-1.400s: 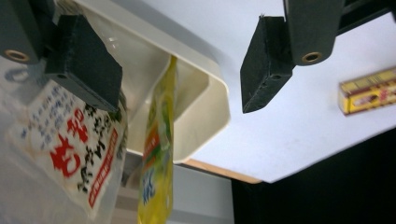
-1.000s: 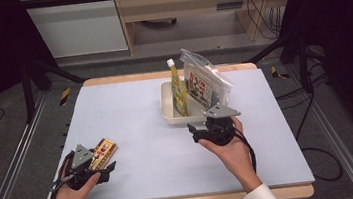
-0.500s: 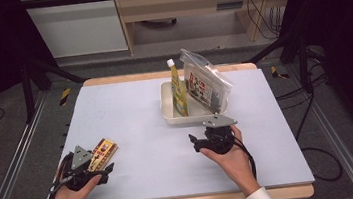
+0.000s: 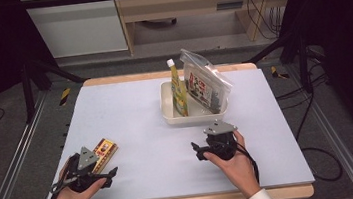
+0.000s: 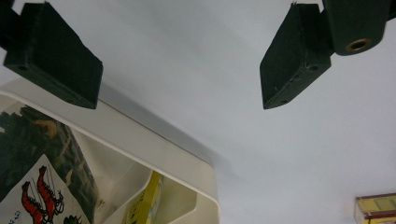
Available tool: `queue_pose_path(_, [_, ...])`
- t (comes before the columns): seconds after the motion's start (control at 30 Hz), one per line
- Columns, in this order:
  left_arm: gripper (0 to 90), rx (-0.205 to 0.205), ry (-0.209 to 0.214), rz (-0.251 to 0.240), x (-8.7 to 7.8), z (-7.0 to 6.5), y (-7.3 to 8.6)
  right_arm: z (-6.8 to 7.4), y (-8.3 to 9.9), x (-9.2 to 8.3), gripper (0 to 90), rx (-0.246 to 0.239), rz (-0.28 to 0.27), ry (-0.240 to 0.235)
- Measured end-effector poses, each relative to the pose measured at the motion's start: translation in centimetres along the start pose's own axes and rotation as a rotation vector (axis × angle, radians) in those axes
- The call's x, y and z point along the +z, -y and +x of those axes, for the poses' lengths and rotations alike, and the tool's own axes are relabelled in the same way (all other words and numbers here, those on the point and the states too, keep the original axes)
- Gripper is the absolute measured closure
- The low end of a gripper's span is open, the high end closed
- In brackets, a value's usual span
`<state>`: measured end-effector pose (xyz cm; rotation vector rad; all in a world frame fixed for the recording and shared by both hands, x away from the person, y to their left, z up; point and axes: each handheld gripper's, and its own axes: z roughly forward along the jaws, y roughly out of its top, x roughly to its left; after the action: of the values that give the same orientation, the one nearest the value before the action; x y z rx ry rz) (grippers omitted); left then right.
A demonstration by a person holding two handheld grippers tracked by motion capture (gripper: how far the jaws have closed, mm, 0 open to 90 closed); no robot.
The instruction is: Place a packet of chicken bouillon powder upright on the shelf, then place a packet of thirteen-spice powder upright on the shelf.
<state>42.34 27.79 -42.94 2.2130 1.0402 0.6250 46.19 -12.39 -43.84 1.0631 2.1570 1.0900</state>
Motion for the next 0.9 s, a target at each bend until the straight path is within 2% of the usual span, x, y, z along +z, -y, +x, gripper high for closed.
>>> queue_pose_path(0.07, [10.6, 0.011, -0.006, 0.022, 0.0, 0.3, -0.4, 0.0, 0.0, -0.3, 13.4, -0.012, 0.004, -0.010])
queue_pose_path(0.2, [10.6, 0.001, -0.003, 0.074, 0.1, 1.2, -1.0, -0.2, 0.5, -1.0, 13.2, -0.022, 0.006, -0.012])
queue_pose_path(0.27, [12.3, -0.024, 0.013, 0.103, 0.1, 1.5, -1.4, -0.3, 0.9, -1.4, 13.6, -0.023, 0.014, -0.016])
queue_pose_path(0.33, [14.7, -0.021, 0.017, 0.150, 0.3, 1.5, -1.8, -0.5, 1.3, -1.7, 17.7, -0.027, 0.024, 0.022])
queue_pose_path(0.4, [14.3, -0.022, 0.016, 0.186, 0.5, 1.7, -2.1, -0.8, 1.8, -1.9, 16.8, -0.036, 0.029, 0.006])
queue_pose_path(0.47, [13.9, -0.031, 0.013, 0.213, 0.6, 2.1, -2.3, -1.0, 2.3, -2.2, 16.8, -0.033, 0.030, 0.012])
queue_pose_path(0.57, [12.3, -0.063, 0.027, 0.269, 0.9, 2.9, -2.7, -1.2, 2.9, -2.3, 16.8, -0.029, 0.048, 0.015])
queue_pose_path(0.73, [11.5, -0.026, 0.018, 0.378, 1.5, 3.7, -3.7, -1.4, 3.0, -2.0, 16.8, 0.018, 0.063, -0.003])
queue_pose_path(0.9, [12.7, -0.003, 0.012, 0.460, 2.2, 4.3, -3.6, -1.6, 3.0, -2.0, 16.8, 0.015, 0.071, 0.003])
